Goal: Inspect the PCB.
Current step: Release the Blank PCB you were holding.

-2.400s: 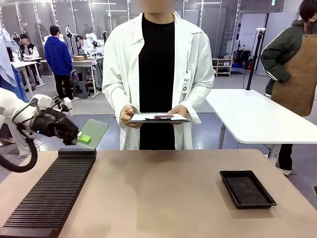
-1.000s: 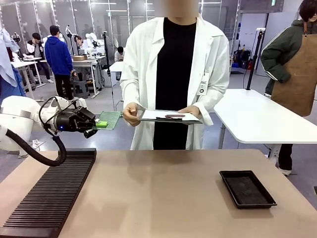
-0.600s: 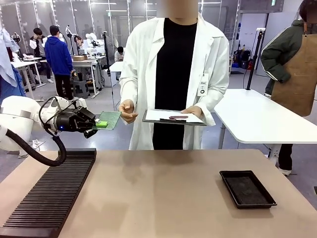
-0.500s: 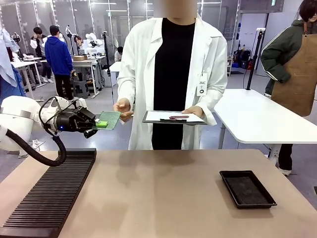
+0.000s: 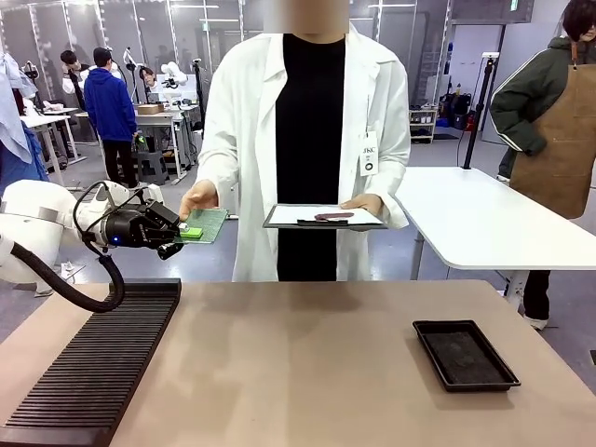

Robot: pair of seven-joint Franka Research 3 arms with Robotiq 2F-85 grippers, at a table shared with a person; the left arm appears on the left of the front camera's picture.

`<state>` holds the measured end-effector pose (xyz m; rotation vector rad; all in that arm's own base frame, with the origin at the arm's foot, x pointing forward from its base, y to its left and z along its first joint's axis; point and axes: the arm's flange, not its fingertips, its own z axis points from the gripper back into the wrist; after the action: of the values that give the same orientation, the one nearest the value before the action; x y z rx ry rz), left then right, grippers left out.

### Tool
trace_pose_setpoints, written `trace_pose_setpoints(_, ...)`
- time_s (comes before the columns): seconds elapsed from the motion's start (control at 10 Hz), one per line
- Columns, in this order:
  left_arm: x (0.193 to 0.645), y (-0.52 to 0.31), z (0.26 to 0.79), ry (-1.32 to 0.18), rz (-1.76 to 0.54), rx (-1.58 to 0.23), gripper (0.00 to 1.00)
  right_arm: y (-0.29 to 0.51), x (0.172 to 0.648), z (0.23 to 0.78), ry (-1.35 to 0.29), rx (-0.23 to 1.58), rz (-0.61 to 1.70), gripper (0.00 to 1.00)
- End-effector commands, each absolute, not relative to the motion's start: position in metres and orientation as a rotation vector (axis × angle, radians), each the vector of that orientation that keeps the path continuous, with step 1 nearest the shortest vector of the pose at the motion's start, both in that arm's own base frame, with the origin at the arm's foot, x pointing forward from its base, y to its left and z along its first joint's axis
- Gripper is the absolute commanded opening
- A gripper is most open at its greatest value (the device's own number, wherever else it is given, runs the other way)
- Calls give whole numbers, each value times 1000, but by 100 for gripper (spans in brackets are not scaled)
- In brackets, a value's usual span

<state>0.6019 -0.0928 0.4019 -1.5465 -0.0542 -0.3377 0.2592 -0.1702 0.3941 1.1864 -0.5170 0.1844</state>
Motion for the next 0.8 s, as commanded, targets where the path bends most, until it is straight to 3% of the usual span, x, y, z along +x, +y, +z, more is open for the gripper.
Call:
trace_pose_setpoints(0.0,601,-95,404,-56,-341,-1535,3,-171,260,394,-540,1190,197,100)
trace_pose_setpoints(0.7,601,-95,404,-56,-341,-1535,3,-171,260,394,-540,1190,197,100)
